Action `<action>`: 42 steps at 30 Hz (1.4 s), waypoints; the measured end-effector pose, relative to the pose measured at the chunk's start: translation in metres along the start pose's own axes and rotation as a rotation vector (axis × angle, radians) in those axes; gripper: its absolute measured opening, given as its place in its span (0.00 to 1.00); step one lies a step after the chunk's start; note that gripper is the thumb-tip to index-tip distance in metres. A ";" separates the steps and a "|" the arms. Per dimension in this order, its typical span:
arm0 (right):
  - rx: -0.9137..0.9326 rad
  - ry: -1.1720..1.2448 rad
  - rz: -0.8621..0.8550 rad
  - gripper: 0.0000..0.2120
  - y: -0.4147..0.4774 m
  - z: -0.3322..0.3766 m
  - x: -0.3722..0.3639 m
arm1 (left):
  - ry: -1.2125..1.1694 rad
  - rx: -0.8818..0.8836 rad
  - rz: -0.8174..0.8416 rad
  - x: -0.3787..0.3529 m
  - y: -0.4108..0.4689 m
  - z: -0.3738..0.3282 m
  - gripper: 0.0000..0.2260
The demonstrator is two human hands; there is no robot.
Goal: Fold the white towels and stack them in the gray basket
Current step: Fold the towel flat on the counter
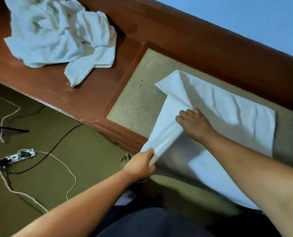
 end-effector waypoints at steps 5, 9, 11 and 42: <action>-0.358 -0.019 0.461 0.19 -0.128 -0.036 -0.052 | -0.311 -0.065 0.403 -0.125 -0.024 -0.069 0.09; -0.524 0.040 0.705 0.20 -0.230 -0.018 -0.078 | -0.307 0.155 0.249 -0.162 -0.023 -0.028 0.06; -0.535 0.189 0.728 0.22 -0.261 0.003 -0.080 | -0.326 0.316 -0.101 -0.141 -0.015 0.005 0.16; -1.155 1.771 0.650 0.22 -0.307 0.187 -0.077 | -0.253 0.347 -0.244 -0.129 -0.081 0.048 0.14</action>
Point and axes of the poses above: each hand's wrist, its own y-axis towards the middle knuckle, its own x-axis out of the back of the hand, z = x × y, the point moved 4 cm from there along y, towards the middle knuckle, and after that the axes turned 14 degrees about -y, right-handed, at the moved point
